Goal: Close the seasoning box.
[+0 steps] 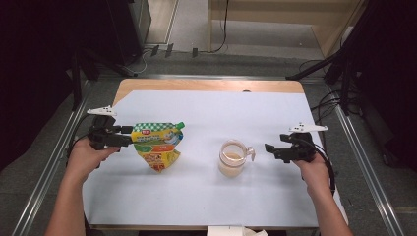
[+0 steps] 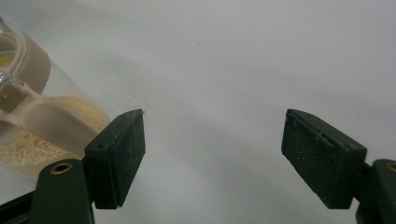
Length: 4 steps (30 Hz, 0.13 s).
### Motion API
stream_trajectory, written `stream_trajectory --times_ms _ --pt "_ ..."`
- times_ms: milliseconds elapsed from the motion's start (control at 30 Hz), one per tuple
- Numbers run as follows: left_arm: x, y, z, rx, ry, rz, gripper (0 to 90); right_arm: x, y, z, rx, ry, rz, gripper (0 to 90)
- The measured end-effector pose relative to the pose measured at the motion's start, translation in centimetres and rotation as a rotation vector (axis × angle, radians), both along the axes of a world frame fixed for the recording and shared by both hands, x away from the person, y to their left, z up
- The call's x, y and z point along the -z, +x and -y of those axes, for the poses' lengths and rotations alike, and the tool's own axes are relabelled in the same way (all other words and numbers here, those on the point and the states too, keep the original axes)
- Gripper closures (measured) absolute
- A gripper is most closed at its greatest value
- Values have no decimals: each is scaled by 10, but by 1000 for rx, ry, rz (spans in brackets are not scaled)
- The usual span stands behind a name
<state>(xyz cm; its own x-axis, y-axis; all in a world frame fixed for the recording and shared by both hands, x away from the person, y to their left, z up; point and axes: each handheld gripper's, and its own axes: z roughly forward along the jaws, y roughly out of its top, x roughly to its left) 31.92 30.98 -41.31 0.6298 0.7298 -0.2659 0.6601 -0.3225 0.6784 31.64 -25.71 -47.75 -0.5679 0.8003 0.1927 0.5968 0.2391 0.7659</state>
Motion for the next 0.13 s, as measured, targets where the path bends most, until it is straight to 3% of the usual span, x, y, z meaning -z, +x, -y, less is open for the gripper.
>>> stream_trajectory --times_ms 133 --pt "0 0 0 -4 -1 -1 344 0 0 0 0 -1 -4 223"
